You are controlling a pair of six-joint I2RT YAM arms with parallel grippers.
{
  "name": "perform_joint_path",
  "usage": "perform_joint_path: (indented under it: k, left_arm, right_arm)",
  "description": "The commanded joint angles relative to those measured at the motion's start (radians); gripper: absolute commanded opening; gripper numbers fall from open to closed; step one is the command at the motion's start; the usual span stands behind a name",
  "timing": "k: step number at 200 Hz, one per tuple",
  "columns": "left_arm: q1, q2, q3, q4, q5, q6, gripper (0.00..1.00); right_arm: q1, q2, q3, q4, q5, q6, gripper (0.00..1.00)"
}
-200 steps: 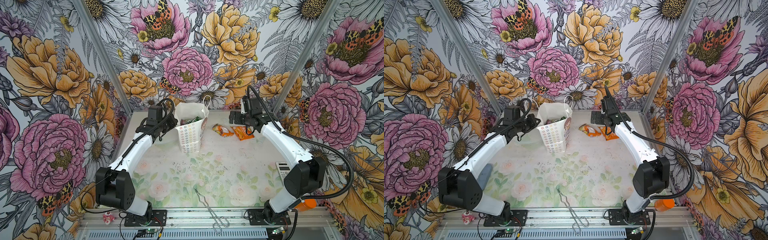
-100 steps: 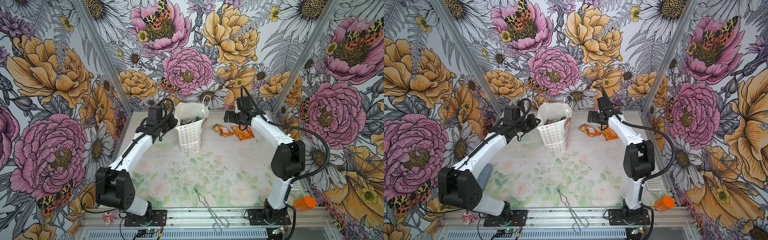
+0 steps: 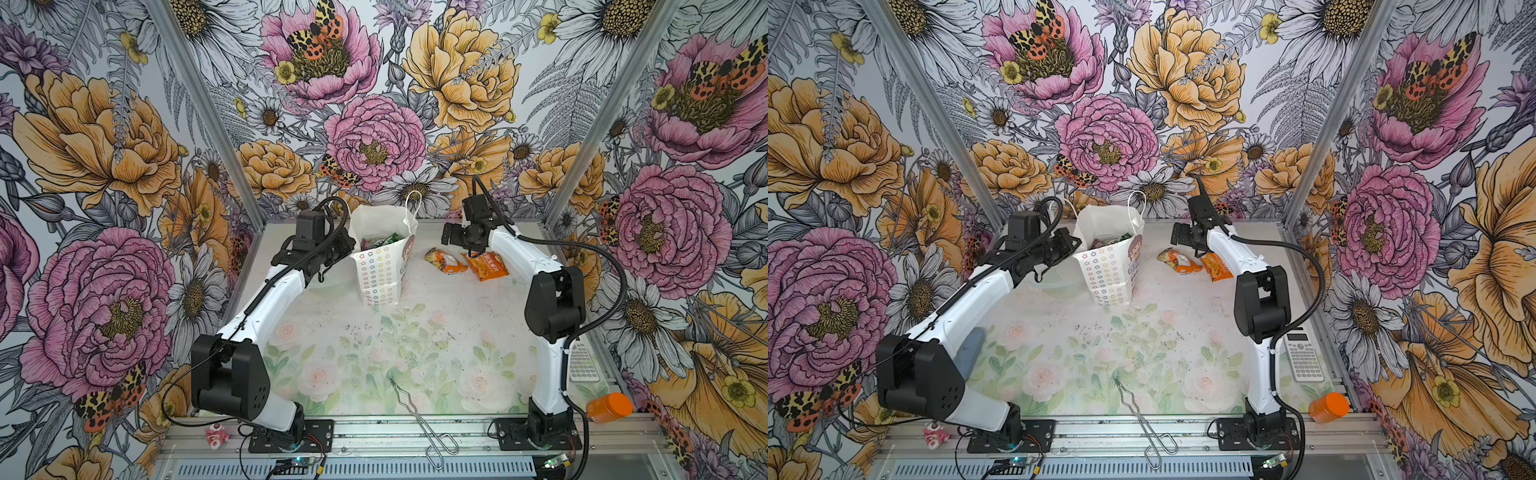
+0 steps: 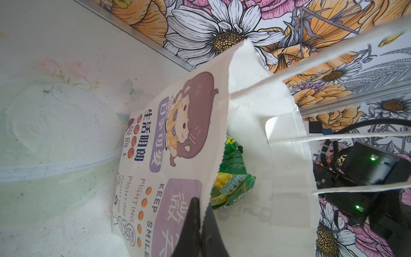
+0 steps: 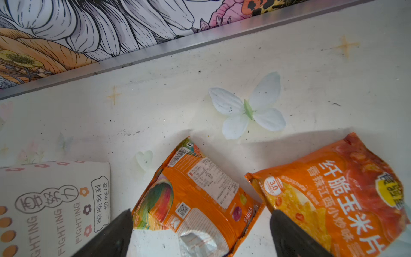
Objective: Place the snacks into the paper bag
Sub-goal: 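Move the right gripper back over the two orange chip bags, then lower the right gripper onto the orange fruit-candy bag and close on it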
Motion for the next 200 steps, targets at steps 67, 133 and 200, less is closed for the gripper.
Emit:
perform_joint_path:
  k: [67,133,200]
  left_arm:
    - [0.010,-0.014,-0.004,0.020,-0.003,-0.008,0.00]
    - [0.010,-0.012,-0.001,0.021,-0.002,-0.008,0.00]
    - [0.011,-0.009,0.003,0.021,-0.001,-0.008,0.00]
  right_arm:
    - [-0.007,0.052,0.035,-0.065,0.064,-0.013,0.97]
    - [-0.006,0.072,0.036,-0.107,0.099,-0.033,0.96]
    - [-0.006,0.079,0.015,-0.131,0.101,-0.051,0.95]
